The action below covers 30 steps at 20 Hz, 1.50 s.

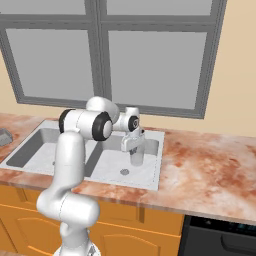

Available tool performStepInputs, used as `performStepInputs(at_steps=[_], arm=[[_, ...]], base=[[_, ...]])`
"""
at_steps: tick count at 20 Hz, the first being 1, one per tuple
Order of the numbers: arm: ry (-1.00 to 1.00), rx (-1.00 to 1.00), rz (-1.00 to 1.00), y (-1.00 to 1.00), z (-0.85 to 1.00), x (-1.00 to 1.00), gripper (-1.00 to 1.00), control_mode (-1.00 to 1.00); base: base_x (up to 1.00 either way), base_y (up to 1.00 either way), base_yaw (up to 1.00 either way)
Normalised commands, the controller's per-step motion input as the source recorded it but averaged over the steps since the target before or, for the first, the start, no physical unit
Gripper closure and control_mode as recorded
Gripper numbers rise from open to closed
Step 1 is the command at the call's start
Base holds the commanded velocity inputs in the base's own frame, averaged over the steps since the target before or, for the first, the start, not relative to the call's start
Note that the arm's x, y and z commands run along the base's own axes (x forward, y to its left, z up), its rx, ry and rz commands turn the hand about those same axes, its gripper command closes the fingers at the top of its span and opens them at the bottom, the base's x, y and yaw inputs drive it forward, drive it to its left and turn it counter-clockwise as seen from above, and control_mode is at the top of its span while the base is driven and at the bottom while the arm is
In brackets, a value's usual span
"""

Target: Place the tupperware in the left basin and the glass cup in the right basin of the sink.

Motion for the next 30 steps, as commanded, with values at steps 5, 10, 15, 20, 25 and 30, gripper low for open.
performStepInputs(at_steps=[5, 10, 15, 20, 25, 30], arm=[[0.0, 0.0, 0.0, 0.06, -0.05, 0.0, 1.0, -1.0], [0.0, 0.02, 0.0, 0.11, -0.11, 0.0, -1.0, -1.0], [0.0, 0.02, 0.0, 0.03, -0.08, 0.0, -1.0, -1.0], [0.0, -0.01, 0.0, 0.02, 0.04, 0.0, -1.0, -1.0], [-0.01, 0.01, 0.0, 0.01, 0.55, -0.08, -1.0, -1.0], [-0.06, 0.05, 0.0, 0.04, 0.75, -0.31, -1.0, -1.0]], base=[[0.0, 0.0, 0.0], [0.0, 0.0, 0.0], [0.0, 0.0, 0.0], [0.0, 0.0, 0.0], [0.0, 0.0, 0.0], [0.0, 0.0, 0.0]])
